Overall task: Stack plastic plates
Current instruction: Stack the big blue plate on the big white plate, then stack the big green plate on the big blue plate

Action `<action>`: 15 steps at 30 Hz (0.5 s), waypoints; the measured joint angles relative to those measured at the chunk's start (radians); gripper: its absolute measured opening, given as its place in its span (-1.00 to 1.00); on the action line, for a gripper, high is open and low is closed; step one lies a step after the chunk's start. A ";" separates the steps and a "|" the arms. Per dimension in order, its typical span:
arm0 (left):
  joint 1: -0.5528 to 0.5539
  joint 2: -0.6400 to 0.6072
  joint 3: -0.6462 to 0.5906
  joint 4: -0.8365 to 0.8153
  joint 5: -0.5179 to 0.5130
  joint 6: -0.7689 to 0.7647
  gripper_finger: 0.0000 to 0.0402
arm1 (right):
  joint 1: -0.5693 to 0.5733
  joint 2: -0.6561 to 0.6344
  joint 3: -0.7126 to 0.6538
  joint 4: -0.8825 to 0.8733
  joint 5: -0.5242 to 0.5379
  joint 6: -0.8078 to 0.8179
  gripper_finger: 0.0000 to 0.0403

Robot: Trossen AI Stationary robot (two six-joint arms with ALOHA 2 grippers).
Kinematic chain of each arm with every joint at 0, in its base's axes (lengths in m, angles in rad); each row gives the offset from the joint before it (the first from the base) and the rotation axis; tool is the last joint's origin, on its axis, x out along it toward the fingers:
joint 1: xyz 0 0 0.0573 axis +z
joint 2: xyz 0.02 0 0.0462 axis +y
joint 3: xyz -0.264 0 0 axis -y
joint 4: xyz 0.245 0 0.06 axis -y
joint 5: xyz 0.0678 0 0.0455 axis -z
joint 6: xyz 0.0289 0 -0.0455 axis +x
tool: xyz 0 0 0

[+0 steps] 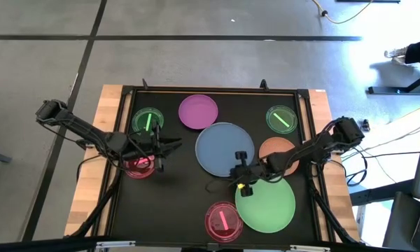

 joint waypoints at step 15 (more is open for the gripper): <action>0.000 0.000 0.000 -0.004 0.000 0.001 -0.58 | 0.041 -0.228 0.141 -0.455 -0.047 0.061 -0.36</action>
